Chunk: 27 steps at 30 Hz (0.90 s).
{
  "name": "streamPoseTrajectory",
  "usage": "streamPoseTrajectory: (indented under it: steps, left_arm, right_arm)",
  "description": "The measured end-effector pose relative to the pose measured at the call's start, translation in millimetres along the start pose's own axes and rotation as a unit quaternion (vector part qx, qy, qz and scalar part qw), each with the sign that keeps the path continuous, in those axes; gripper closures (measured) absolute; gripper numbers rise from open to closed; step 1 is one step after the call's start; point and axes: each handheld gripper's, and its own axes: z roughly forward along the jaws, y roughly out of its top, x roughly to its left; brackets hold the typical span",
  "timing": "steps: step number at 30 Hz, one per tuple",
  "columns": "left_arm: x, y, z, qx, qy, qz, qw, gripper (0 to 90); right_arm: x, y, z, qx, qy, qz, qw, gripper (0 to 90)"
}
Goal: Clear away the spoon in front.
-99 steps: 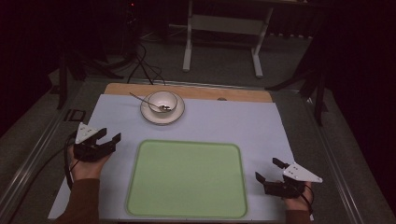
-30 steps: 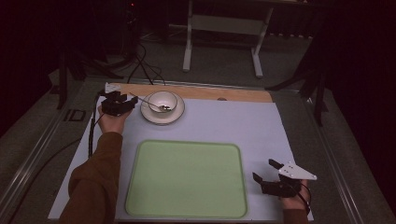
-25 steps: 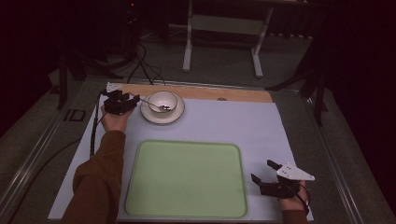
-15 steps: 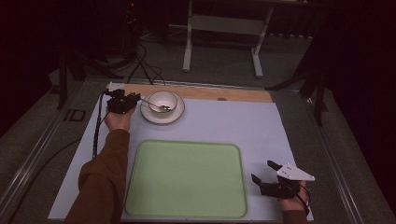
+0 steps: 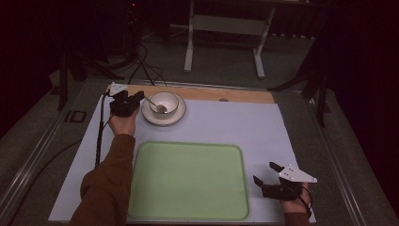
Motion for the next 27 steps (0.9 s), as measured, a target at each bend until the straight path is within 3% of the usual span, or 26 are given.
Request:
streamPoseTrajectory:
  steps: [11,21,27]
  left_arm:
    - [-3.3,11.3,-16.6,-0.020,0.004,-0.012,0.9997,89.2]
    - [-7.2,22.2,-42.3,-0.025,-0.004,0.004,0.9997,89.2]
    - [-12.6,25.1,-54.9,-0.017,-0.009,0.027,0.9995,89.2]
  right_arm:
    - [0.9,-1.4,-3.2,-0.003,-0.005,0.003,1.0000,14.7]
    - [-1.2,-4.0,-9.6,-0.015,-0.026,0.009,0.9995,14.6]
    - [-0.2,-4.4,-14.1,-0.031,-0.042,0.015,0.9985,14.8]
